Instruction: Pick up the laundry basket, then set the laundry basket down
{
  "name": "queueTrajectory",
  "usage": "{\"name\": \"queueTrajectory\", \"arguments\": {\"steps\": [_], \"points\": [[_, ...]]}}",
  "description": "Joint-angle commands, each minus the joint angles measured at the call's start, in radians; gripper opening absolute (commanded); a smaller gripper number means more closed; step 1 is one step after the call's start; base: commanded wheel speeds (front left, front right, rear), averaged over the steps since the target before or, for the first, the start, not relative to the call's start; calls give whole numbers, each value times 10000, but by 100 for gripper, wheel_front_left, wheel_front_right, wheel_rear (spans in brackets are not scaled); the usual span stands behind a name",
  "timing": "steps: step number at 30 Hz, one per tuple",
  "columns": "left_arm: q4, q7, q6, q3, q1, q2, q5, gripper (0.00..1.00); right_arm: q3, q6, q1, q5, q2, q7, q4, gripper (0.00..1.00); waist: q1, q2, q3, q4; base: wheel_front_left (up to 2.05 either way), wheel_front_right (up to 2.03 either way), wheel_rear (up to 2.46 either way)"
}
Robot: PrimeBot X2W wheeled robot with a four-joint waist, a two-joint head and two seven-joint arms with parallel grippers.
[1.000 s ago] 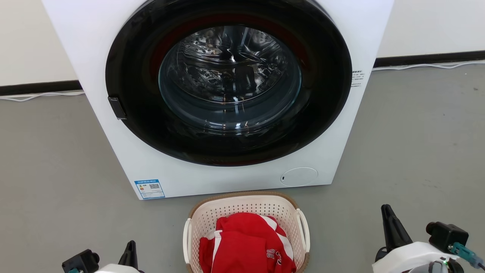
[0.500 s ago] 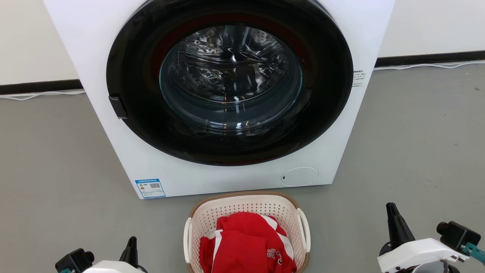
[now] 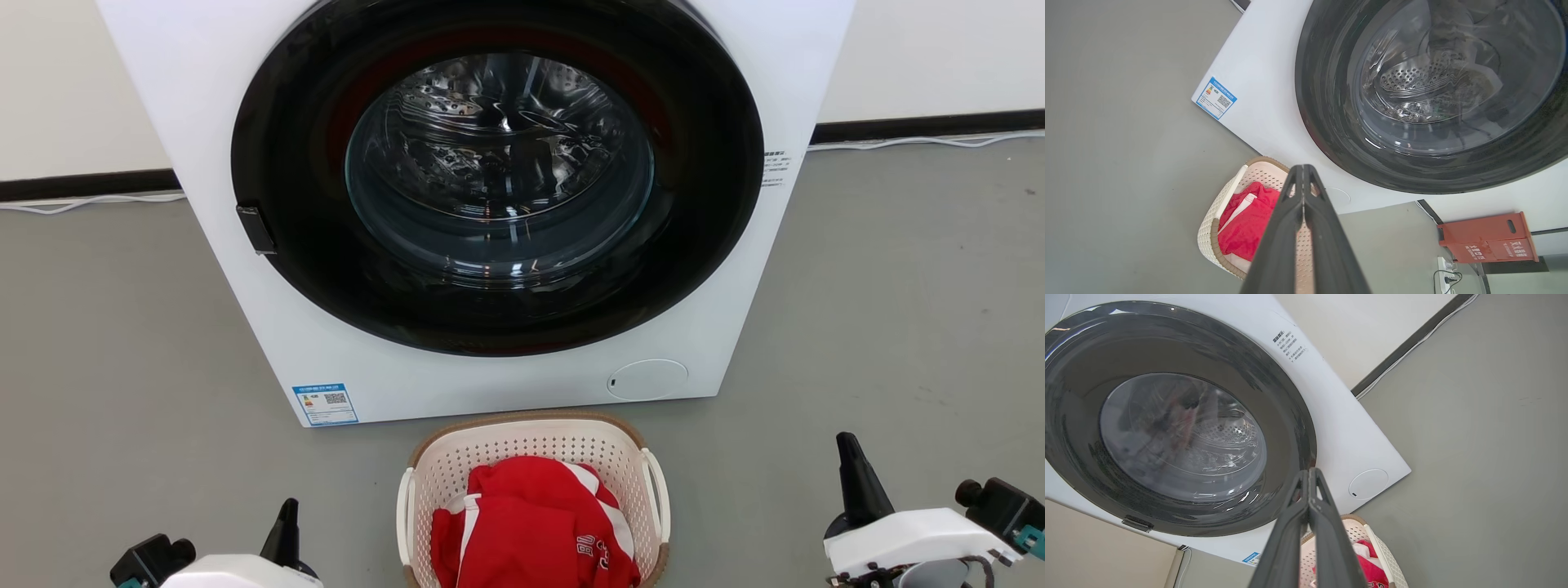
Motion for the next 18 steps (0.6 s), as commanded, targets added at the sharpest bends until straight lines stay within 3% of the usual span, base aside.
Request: {"name": "queueTrajectory", "arguments": {"steps": [1,18], "points": [[-331,73,-152,258,-503,53,-243,0,26,33,-366,348,-50,117,-356,0,-1,-1,2,3,0,0,0],[-714,564,-485,645,-571,-120,-1749,0,-104,43,-377,2427,17,606,-656,0,-1,-1,24,40,0,0,0]]}}
